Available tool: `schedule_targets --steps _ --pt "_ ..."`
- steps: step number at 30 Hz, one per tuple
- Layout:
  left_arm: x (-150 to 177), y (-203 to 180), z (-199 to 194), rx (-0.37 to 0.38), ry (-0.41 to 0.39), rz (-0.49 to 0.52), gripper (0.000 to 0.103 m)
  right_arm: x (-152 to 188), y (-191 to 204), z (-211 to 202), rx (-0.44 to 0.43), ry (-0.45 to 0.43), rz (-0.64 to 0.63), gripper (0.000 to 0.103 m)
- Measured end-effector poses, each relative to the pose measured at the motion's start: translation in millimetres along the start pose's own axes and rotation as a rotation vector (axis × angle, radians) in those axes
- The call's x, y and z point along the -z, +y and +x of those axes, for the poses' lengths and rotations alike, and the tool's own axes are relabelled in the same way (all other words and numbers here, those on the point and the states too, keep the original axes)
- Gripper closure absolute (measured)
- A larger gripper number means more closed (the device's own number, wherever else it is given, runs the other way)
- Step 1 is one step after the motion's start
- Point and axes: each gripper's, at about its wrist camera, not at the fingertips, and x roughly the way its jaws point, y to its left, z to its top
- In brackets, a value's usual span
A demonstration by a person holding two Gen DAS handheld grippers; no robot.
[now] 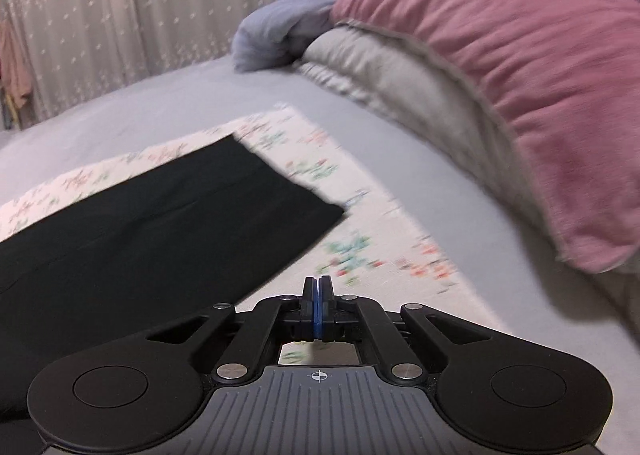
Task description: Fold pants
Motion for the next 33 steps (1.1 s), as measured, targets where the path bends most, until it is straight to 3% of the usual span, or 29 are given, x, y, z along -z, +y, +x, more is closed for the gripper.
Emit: schedule_targets --steps 6,10,14,16,21,24,25,26,27,29,33 --pt "3 2 -2 0.008 0.011 0.005 0.07 3 -29 4 0.047 0.044 0.07 0.103" --pt "6 3 2 0.012 0.019 0.009 0.07 3 -28 2 -0.03 0.047 0.076 0.102" --pt "6 1 6 0.01 0.023 0.016 0.069 -6 -29 3 -0.085 0.054 0.144 0.079" --pt "1 2 10 0.01 0.024 0.015 0.069 -11 -29 6 -0.108 0.049 0.163 0.047" --pt "-1 -1 16 -0.002 0.023 0.031 0.069 -35 -30 33 -0.171 0.033 0.271 0.038" --pt "1 -5 21 -0.017 0.028 0.041 0.07 -46 -23 66 -0.083 0.057 0.261 0.039" --pt "2 -6 23 -0.024 0.031 0.041 0.07 -50 -15 70 -0.059 0.046 0.212 0.069" --pt "3 -6 23 -0.027 0.032 0.041 0.07 -54 -7 74 -0.048 0.047 0.149 0.092" --pt "2 -5 23 -0.027 0.032 0.037 0.07 -58 1 80 -0.04 0.072 0.1 0.1" --pt "-1 -1 19 -0.01 0.034 0.008 0.07 -68 5 80 -0.037 0.083 0.093 0.1" --pt "2 13 2 0.042 0.022 -0.025 0.07 -83 -8 52 -0.092 -0.027 0.099 0.101"
